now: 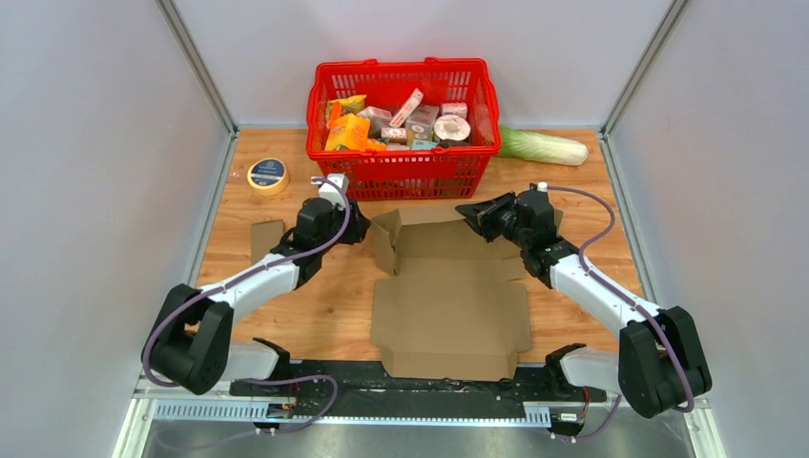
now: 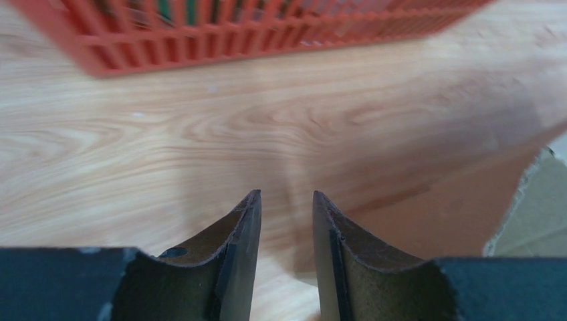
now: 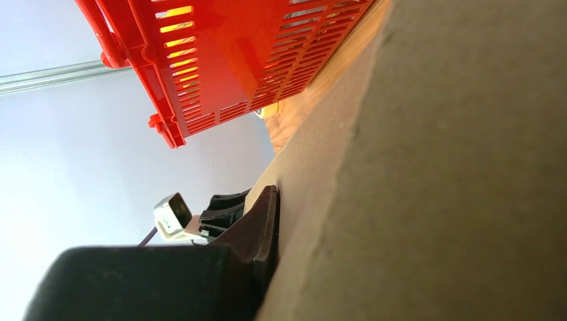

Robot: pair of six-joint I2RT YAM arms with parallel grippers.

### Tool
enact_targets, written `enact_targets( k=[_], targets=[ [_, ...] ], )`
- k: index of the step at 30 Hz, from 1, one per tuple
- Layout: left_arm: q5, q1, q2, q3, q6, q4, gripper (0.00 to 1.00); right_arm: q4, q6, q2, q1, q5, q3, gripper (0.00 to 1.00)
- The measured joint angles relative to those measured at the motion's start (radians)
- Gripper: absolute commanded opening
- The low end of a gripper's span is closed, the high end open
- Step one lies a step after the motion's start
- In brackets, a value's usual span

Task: Fold the paper box

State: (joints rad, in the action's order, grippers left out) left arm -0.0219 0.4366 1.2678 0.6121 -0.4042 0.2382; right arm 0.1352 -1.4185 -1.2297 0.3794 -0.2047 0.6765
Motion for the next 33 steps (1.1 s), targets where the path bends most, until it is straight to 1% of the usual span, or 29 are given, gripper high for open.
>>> enact_targets(
  k=[3, 6, 8, 12, 17, 23, 28, 33],
  targets=[
    [0.125, 0.008, 0.057, -0.001, -0.003, 0.058, 0.4, -0.005, 0.0, 0.0, 0.0, 0.0, 0.003, 0.04],
    [0.227, 0.035, 0.048, -0.043, -0.002, 0.13, 0.39, -0.006, 0.002, -0.001, 0.0, -0.002, 0.004, 0.04],
    [0.275, 0.049, 0.023, -0.095, -0.003, 0.19, 0.42, -0.006, 0.002, -0.001, 0.0, -0.004, 0.004, 0.04],
    [0.33, 0.062, -0.02, -0.179, -0.003, 0.249, 0.46, -0.006, 0.002, -0.001, 0.0, -0.006, 0.004, 0.04],
    [0.358, 0.081, -0.019, -0.187, 0.004, 0.289, 0.5, -0.006, 0.002, -0.001, 0.0, -0.006, 0.004, 0.04],
    [0.36, 0.128, -0.03, -0.188, 0.039, 0.31, 0.51, -0.006, 0.002, -0.001, 0.0, -0.006, 0.004, 0.04],
    [0.357, 0.156, -0.092, -0.188, 0.084, 0.304, 0.52, -0.006, 0.002, -0.002, 0.0, -0.007, 0.005, 0.04],
    [0.312, 0.171, -0.096, -0.187, 0.124, 0.286, 0.52, 0.0, 0.001, -0.008, 0.0, -0.007, 0.005, 0.04]
  ],
)
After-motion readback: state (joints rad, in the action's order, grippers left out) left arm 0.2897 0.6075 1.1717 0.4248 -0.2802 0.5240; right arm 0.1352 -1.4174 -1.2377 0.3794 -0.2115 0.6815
